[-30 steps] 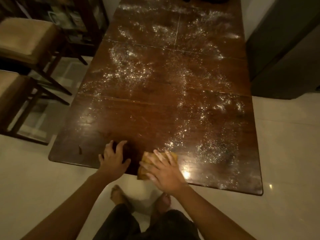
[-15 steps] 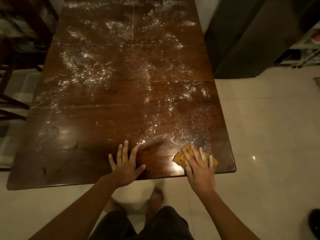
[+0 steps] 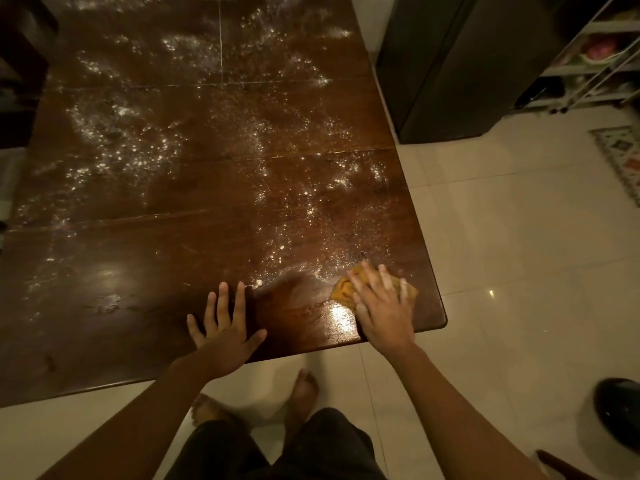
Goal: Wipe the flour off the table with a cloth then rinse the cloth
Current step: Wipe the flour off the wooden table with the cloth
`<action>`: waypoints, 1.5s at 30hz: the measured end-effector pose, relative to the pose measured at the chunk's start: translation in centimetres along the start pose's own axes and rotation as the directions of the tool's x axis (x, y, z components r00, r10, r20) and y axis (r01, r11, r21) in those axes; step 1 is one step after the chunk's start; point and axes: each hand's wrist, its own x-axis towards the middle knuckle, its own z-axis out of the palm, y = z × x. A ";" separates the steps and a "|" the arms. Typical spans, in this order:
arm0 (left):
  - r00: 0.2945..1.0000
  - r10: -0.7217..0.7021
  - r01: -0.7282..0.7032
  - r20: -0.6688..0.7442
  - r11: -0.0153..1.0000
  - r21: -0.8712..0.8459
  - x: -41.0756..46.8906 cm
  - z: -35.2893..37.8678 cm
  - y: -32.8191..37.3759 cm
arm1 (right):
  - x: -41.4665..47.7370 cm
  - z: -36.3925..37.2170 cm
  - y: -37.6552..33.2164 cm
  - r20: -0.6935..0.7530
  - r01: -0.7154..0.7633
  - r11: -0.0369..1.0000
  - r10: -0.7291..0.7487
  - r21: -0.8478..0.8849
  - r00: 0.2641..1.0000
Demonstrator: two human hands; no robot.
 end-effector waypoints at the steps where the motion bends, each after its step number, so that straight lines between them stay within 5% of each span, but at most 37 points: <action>1: 1.000 -0.005 0.005 -0.007 1.000 -0.004 0.0 0.0 0.0 | 0.0 -0.2 0.6 0.036 0.130 0.991 -0.129 -0.022 0.991; 4: 1.000 -0.005 0.005 -0.008 1.000 -0.016 0.0 0.0 0.2 | 0.3 -1.4 4.1 0.065 0.168 0.985 -0.167 -0.022 0.984; 6: 1.000 -0.023 0.023 -0.005 1.000 0.003 0.1 -0.1 0.4 | 1.7 -2.2 5.3 -0.027 -0.087 0.995 0.089 0.051 0.996; 9: 0.998 -0.043 0.042 0.038 0.999 0.025 0.3 -0.3 0.7 | 6.5 -2.6 3.2 -0.082 -0.392 0.900 0.412 0.188 0.907; 11: 0.999 -0.043 0.043 0.029 0.999 0.011 0.3 -0.1 0.5 | 9.4 -2.6 0.5 -0.063 -0.303 0.945 0.313 0.125 0.948; 13: 0.999 -0.034 0.034 0.021 0.999 -0.005 0.3 0.0 0.3 | 10.8 -2.8 -0.4 0.016 0.007 0.999 -0.008 0.036 1.000; 15: 1.000 -0.025 0.025 0.005 1.000 -0.002 0.2 0.1 0.3 | 11.8 -3.6 1.1 0.067 0.145 0.989 -0.145 0.011 0.987; 17: 1.000 -0.026 0.026 -0.009 1.000 0.014 0.1 0.1 0.2 | 12.8 -4.2 2.8 -0.017 -0.041 0.998 0.041 0.048 0.999; 20: 0.999 -0.030 0.030 0.018 0.999 0.024 0.3 0.1 0.2 | 14.9 -4.9 1.6 -0.133 -0.409 0.890 0.439 0.202 0.889; 22: 0.999 -0.034 0.033 0.042 0.999 0.029 0.4 -0.1 0.2 | 16.5 -5.3 -1.2 -0.117 -0.472 0.849 0.507 0.236 0.854; 25: 0.997 -0.038 0.038 0.067 0.999 0.012 0.4 -0.3 0.3 | 18.2 -4.7 -4.3 -0.050 -0.178 0.979 0.184 0.103 0.982; 28: 0.997 -0.055 0.054 0.055 0.998 0.011 0.3 -0.2 0.5 | 19.4 -4.0 -3.7 0.084 0.211 0.976 -0.214 0.047 0.973; 30: 0.997 -0.061 0.061 0.057 0.998 0.000 0.3 -0.3 0.6 | 20.1 -4.3 -2.8 0.002 0.123 0.991 -0.123 0.048 0.992; 33: 0.996 -0.032 0.035 0.081 0.999 -0.038 0.2 -0.4 0.5 | 19.9 -5.2 -5.0 -0.116 -0.284 0.950 0.299 0.133 0.947; 34: 0.996 -0.026 0.030 0.080 0.999 -0.044 0.2 -0.5 0.4 | 19.8 -5.1 -6.6 -0.107 -0.273 0.955 0.285 0.117 0.952; 36: 0.997 -0.024 0.027 0.076 0.999 -0.036 0.1 -0.5 0.3 | 19.7 -4.3 -9.2 -0.061 0.022 0.999 -0.020 0.036 0.998; 38: 0.996 -0.021 0.023 0.082 0.999 -0.031 0.1 -0.5 0.3 | 20.2 -4.0 -9.5 0.067 0.282 0.959 -0.283 0.027 0.957; 39: 0.996 -0.015 0.018 0.089 0.999 -0.036 0.1 -0.5 0.3 | 20.8 -4.1 -9.2 0.080 0.300 0.953 -0.301 0.035 0.950; 41: 0.993 -0.008 0.014 0.119 0.999 -0.046 0.2 -0.7 0.3 | 21.7 -4.3 -8.4 -0.040 0.051 0.989 -0.046 0.137 0.998; 43: 0.989 -0.011 0.018 0.151 0.999 -0.049 0.2 -0.9 0.3 | 21.4 -4.1 -8.9 -0.139 -0.232 0.947 0.266 0.220 0.954; 45: 0.989 -0.019 0.026 0.145 0.998 -0.048 0.2 -0.9 0.3 | 20.7 -3.2 -11.0 -0.158 -0.132 0.980 0.156 0.151 0.975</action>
